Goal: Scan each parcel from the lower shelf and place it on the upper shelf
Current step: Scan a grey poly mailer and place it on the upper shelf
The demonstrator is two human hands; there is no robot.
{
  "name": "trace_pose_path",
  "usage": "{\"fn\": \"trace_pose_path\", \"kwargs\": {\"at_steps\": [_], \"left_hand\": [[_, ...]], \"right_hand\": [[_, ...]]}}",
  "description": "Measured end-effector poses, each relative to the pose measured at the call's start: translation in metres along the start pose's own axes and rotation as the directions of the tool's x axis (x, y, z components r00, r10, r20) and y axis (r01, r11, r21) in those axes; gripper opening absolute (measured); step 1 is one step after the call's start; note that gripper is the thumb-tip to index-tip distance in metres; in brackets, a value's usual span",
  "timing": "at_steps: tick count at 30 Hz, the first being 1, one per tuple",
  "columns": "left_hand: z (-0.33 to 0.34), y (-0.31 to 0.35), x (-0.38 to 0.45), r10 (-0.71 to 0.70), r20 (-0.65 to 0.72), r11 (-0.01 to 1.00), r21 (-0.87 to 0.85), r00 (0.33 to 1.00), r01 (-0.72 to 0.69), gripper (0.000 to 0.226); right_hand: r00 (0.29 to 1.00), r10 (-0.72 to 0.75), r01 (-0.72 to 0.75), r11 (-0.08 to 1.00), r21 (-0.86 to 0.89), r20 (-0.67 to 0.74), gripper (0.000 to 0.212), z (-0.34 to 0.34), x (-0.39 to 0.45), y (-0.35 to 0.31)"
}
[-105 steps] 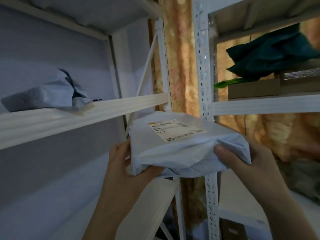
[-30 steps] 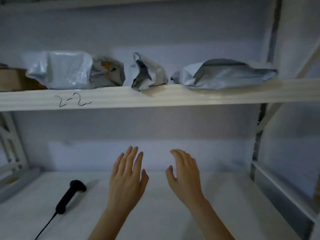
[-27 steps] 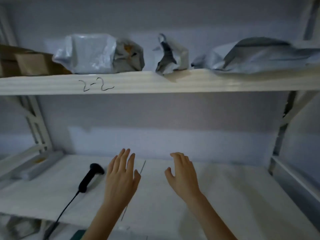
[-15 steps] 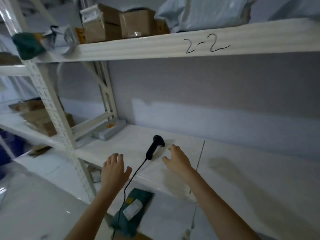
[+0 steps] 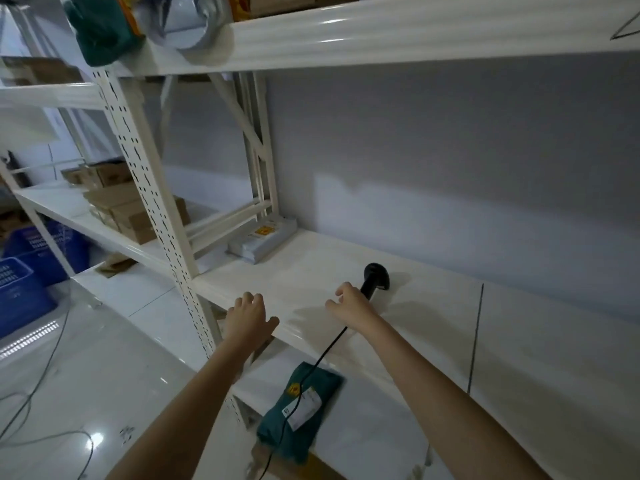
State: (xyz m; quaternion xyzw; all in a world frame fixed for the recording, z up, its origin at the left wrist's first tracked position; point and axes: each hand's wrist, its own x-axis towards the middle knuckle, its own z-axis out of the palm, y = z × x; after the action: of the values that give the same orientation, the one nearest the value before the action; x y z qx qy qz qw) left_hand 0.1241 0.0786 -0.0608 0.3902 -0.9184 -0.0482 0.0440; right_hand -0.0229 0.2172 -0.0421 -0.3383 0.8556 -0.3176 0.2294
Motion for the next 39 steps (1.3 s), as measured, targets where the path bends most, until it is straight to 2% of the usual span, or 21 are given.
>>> {"fn": "trace_pose_path", "kwargs": {"at_steps": [4,7,9,12,16,19,25,29,32,35,36,39], "left_hand": [[0.009,-0.001,0.045,-0.044,0.066,0.999,-0.011,0.997,0.045,0.056],[0.014,-0.011,0.079,-0.091,0.086,0.996,-0.010,0.992,0.092,0.058],[0.014,-0.021,0.100,-0.130,0.095,0.990,-0.033,0.987,0.134,0.062],[0.013,-0.036,0.130,-0.174,0.086,0.981,-0.070,0.981,0.181,0.067],[0.013,-0.054,0.166,-0.201,0.086,0.966,-0.148,0.976,0.212,0.082],[0.016,-0.068,0.195,-0.179,0.089,0.967,-0.169,0.980,0.192,0.092],[0.022,-0.093,0.256,-0.097,0.105,0.971,-0.208,0.990,0.117,0.110],[0.027,-0.104,0.289,-0.043,0.093,0.978,-0.199,0.995,0.061,0.126],[0.030,-0.112,0.305,-0.035,0.081,0.982,-0.183,0.996,0.049,0.131],[0.033,-0.117,0.315,-0.049,0.122,0.934,-0.347,0.991,0.088,0.123],[0.035,-0.118,0.318,-0.042,0.137,0.934,-0.347,0.990,0.088,0.123],[0.038,-0.117,0.327,-0.004,0.150,0.987,-0.158,0.989,0.028,0.130]], "right_hand": [[0.999,0.021,-0.024,0.998,0.062,0.043,0.040,0.002,0.053,-0.007],[0.998,0.026,-0.033,0.993,0.112,0.066,0.015,0.010,0.097,-0.015],[0.994,0.053,-0.067,0.987,0.149,0.092,0.028,0.018,0.125,-0.021],[0.985,0.108,-0.134,0.970,0.204,0.135,0.016,0.032,0.159,-0.033],[0.975,0.145,-0.186,0.950,0.252,0.170,0.023,0.053,0.196,-0.048],[0.973,0.160,-0.205,0.931,0.301,0.169,0.033,0.068,0.217,-0.063],[0.979,0.182,-0.202,0.876,0.437,0.089,0.014,0.092,0.255,-0.093],[0.967,0.252,-0.231,0.826,0.513,0.031,0.023,0.105,0.271,-0.108],[0.951,0.309,-0.263,0.798,0.543,0.007,0.020,0.116,0.282,-0.116],[0.935,0.353,-0.283,0.770,0.572,-0.012,0.017,0.124,0.287,-0.122],[0.932,0.362,-0.284,0.761,0.583,-0.017,0.017,0.127,0.287,-0.124],[0.924,0.381,-0.285,0.739,0.611,-0.030,0.017,0.133,0.289,-0.125]]}}
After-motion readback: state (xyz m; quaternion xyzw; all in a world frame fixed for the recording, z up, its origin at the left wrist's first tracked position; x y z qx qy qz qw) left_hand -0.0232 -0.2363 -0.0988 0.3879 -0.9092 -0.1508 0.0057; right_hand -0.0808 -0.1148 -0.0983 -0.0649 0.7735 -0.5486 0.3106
